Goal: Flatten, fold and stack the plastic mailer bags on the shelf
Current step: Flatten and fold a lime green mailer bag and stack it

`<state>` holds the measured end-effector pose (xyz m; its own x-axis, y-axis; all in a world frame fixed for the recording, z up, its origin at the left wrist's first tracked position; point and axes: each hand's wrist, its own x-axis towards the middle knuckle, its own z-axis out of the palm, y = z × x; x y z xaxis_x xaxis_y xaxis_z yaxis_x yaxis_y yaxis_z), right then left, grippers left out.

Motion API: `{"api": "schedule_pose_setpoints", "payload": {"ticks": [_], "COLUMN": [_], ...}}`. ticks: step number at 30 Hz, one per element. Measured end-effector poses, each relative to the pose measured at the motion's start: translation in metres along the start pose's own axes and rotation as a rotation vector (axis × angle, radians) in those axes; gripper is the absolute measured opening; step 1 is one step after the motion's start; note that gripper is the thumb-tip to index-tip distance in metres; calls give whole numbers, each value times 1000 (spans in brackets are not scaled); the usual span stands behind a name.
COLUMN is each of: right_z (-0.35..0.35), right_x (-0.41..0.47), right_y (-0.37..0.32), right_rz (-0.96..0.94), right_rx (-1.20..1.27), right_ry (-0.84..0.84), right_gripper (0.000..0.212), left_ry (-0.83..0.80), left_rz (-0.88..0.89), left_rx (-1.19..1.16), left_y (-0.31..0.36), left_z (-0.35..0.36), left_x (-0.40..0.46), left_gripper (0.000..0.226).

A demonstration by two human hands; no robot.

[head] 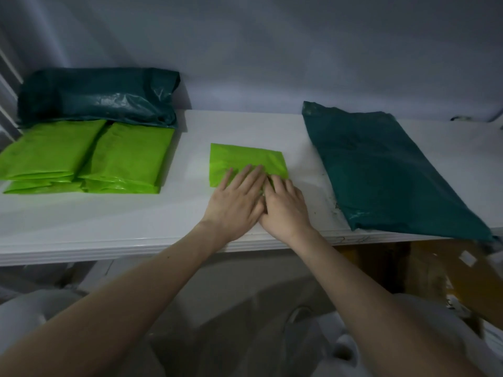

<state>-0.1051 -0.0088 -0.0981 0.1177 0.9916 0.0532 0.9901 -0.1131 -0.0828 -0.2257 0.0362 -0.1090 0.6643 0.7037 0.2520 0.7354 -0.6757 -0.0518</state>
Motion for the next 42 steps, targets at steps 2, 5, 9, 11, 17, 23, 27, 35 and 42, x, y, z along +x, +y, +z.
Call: {"api": "schedule_pose_setpoints", "payload": {"ticks": [2,5,9,11,17,23,27,35,42], "right_z": [0,1,4,4,4,-11,-20,-16,-5], "right_x": [-1,0,-1,-4,-7,-1,7,26,33], "right_y": [3,9,20,27,30,26,21,8,-13], "right_rz": [-12,-9,50,68,55,80,71,250,250], "right_rx": [-5,16,24,8,-1,55,72,365,584], "right_ry": [3,-4,-13,-10,-36,64,168,-57,-34], "right_gripper": [56,55,53,53,52,38,35,58,76], "left_ry": [-3,1,-1,-4,-31,-38,-17,98,-50], "left_rz": [5,-6,5,9,17,29,34,-64,-493], "left_rx": [-56,-116,-109,-119,-142,-176,-194,-312,-377], "left_y": [7,9,7,7,7,-1,-18,-43,-59], "left_z": [1,2,5,4,6,3,2,-3,5], "left_x": [2,4,6,6,5,2,3,-6,-4], "left_gripper": [55,56,54,53,54,45,44,53,53]}}
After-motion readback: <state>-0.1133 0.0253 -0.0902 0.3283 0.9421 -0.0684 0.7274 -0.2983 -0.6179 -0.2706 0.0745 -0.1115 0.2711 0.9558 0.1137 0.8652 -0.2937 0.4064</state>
